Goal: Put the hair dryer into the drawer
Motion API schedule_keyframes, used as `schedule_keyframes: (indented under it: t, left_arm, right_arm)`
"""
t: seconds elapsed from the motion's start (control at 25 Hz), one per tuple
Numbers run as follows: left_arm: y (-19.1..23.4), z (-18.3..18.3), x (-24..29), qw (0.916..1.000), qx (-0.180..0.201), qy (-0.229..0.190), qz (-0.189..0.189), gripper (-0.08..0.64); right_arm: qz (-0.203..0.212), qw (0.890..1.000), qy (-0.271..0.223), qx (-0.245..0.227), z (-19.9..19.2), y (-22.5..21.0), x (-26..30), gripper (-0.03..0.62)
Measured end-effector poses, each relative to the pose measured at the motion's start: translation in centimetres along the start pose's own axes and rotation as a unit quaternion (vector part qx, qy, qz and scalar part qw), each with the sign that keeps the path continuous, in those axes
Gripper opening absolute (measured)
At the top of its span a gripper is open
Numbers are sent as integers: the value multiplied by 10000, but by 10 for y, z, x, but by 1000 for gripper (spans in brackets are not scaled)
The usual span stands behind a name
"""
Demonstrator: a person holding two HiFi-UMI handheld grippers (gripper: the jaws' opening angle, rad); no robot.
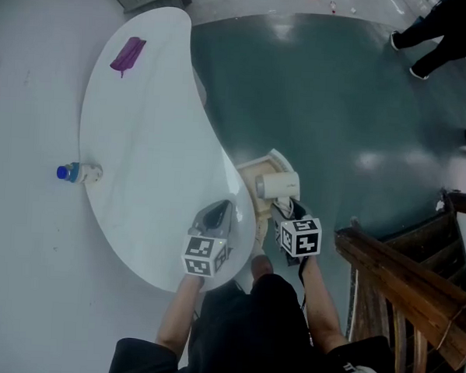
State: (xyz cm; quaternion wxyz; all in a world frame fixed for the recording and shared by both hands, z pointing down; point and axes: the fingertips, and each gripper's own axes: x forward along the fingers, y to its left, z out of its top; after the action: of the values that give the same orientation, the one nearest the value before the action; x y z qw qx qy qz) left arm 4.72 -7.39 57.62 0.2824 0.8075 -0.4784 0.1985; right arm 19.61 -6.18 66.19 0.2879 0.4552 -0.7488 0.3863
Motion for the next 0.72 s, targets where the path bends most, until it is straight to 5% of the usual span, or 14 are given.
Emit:
schedule_keyframes:
  t: [0.72]
  left_arm:
    - [15, -28, 30, 9994, -270, 230, 58, 8]
  right_arm:
    - [132, 9986, 497, -141, -18, -6, 56, 225]
